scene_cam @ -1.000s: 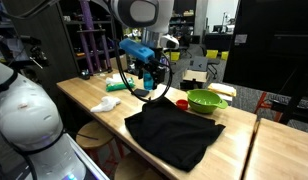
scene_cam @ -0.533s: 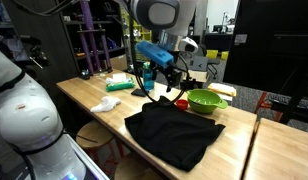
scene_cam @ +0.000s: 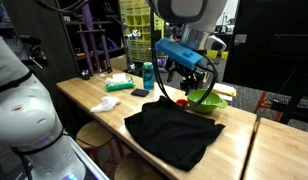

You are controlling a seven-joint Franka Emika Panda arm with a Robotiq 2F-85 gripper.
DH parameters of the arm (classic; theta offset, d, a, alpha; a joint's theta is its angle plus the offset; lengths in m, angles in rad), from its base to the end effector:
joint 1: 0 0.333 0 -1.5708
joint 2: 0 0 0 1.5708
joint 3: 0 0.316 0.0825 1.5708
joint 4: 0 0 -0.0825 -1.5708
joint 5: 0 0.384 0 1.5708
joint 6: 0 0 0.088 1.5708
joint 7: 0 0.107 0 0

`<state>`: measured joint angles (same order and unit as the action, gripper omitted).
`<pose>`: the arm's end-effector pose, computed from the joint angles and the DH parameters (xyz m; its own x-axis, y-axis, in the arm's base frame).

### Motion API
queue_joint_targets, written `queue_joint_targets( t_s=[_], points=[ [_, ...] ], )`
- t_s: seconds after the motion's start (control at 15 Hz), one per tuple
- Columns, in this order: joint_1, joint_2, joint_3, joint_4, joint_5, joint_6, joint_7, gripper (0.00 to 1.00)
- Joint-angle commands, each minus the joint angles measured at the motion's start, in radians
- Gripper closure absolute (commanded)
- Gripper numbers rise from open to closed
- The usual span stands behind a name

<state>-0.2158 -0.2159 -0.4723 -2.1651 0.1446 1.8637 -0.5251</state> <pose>0.3740 -0.3045 0.4701 0.9800 -0.1984 0.0154 -0.1880 -0.9485 -0.2551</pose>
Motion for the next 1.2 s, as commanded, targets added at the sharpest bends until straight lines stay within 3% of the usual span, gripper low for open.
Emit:
queue_joint_targets(
  t_s=[0.0, 0.67, 1.13],
  points=[
    [-0.028, 0.007, 0.025, 0.002, 0.006, -0.003, -0.005, 0.0],
    [-0.029, 0.017, 0.029, 0.006, 0.008, 0.0, -0.011, 0.0],
    [-0.068, 0.086, 0.007, 0.058, 0.019, 0.01, -0.042, 0.0]
  ],
)
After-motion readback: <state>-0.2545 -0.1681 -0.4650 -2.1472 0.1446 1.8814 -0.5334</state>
